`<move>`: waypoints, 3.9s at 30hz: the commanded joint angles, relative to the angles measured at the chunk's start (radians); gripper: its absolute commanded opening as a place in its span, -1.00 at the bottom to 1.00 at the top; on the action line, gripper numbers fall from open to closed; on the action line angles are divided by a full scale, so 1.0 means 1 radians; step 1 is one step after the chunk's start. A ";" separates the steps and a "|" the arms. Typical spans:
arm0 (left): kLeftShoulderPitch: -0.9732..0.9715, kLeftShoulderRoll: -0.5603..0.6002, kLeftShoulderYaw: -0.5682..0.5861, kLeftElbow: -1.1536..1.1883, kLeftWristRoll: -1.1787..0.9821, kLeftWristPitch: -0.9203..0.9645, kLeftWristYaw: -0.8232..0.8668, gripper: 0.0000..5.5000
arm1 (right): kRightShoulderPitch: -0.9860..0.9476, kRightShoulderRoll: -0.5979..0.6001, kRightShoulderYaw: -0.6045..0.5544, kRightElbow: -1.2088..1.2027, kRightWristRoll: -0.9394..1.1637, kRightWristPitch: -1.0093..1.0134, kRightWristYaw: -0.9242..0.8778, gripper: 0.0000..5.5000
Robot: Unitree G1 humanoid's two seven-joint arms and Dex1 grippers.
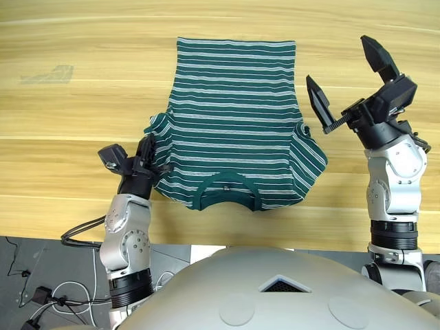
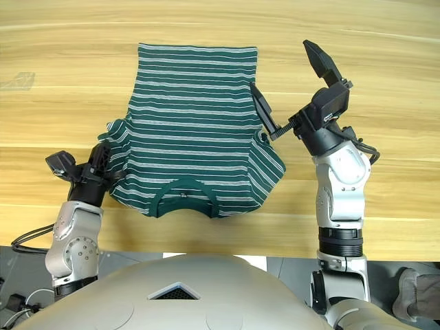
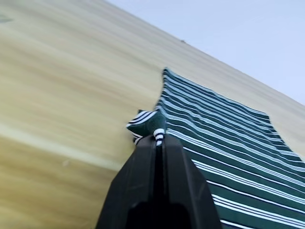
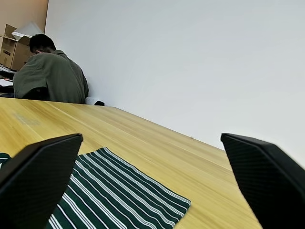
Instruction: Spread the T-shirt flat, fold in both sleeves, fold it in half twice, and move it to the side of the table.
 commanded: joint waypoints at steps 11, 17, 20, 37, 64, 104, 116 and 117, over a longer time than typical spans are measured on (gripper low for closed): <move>0.021 0.090 -0.242 -0.018 0.321 -0.036 -0.032 -0.98 | 0.016 0.001 0.012 0.016 -0.012 -0.007 0.007 0.96; 0.041 0.102 -0.289 -0.052 0.312 -0.032 -0.095 -0.98 | 0.012 0.001 0.017 0.025 -0.013 -0.007 0.012 0.96; 0.040 0.111 -0.302 -0.031 0.336 -0.028 -0.094 -0.98 | 0.011 0.002 0.019 0.027 -0.014 -0.007 0.012 0.96; 0.066 0.109 -0.303 -0.130 0.173 -0.007 -0.201 -0.32 | 0.082 -0.028 -0.001 0.016 0.047 0.040 0.071 0.96; -0.071 0.062 0.120 -0.183 -0.202 -0.027 0.085 -0.32 | 0.298 -0.247 -0.097 0.076 0.247 0.566 0.316 0.96; -0.060 -0.007 0.060 -0.062 -0.107 -0.058 0.000 -0.31 | 0.254 -0.181 -0.006 0.047 0.172 0.431 0.378 -0.99; -0.061 0.009 0.015 -0.060 -0.047 -0.041 -0.007 -0.31 | 0.246 -0.165 0.075 -0.041 0.130 0.461 0.328 -0.99; -0.061 0.010 0.016 -0.057 -0.040 -0.041 -0.004 -0.31 | 0.247 -0.161 0.090 -0.053 0.111 0.463 0.312 -0.99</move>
